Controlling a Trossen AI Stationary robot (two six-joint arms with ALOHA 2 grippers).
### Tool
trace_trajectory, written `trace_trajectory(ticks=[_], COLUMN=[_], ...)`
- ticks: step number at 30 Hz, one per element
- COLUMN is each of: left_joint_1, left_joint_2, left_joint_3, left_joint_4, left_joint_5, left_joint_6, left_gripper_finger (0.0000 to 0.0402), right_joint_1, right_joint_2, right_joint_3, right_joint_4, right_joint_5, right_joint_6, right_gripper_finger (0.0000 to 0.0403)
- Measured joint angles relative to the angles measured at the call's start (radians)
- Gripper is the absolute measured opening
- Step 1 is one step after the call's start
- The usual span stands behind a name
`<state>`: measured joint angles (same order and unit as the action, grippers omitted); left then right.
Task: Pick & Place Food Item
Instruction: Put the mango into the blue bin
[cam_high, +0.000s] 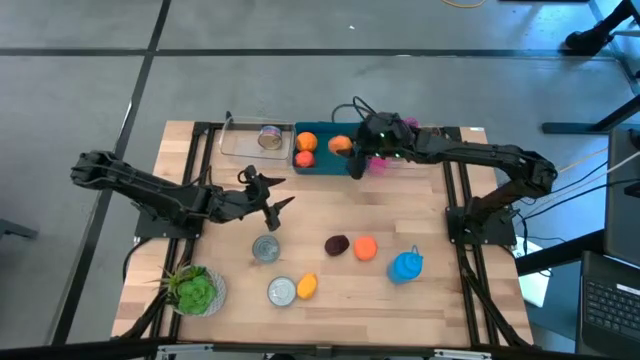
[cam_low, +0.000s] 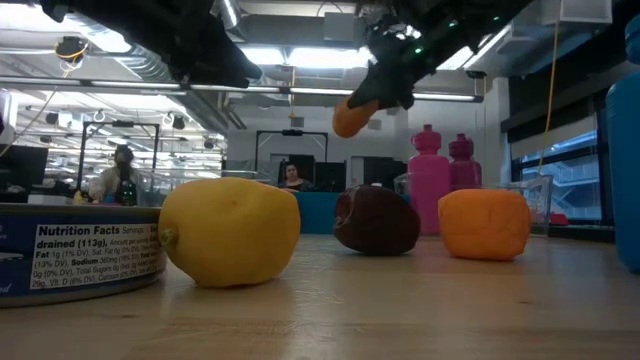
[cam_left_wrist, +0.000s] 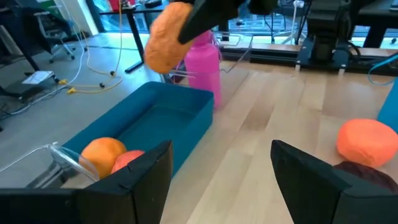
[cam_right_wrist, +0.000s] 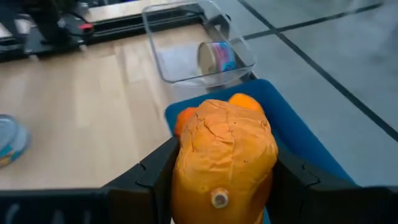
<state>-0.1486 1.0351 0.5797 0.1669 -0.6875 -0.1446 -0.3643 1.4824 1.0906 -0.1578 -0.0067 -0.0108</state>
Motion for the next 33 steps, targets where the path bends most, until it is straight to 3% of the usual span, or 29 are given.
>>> trace_trajectory(ticks=[18, 33], left_joint_1=[0.008, 0.008], left_joint_2=[0.000, 0.000], left_joint_3=[0.000, 0.000], left_joint_4=[0.000, -0.006], left_joint_5=[-0.001, -0.002], left_joint_6=[-0.002, 0.002], left_gripper_finger=[0.0260, 0.0260], right_joint_1=[-0.111, -0.128], right_joint_2=[0.381, 0.448], right_joint_3=[0.404, 0.464], right_joint_4=[-0.283, -0.339], right_joint_5=[-0.035, -0.099], right_joint_6=[-0.111, -0.145], right_gripper_finger=[0.0178, 0.0178])
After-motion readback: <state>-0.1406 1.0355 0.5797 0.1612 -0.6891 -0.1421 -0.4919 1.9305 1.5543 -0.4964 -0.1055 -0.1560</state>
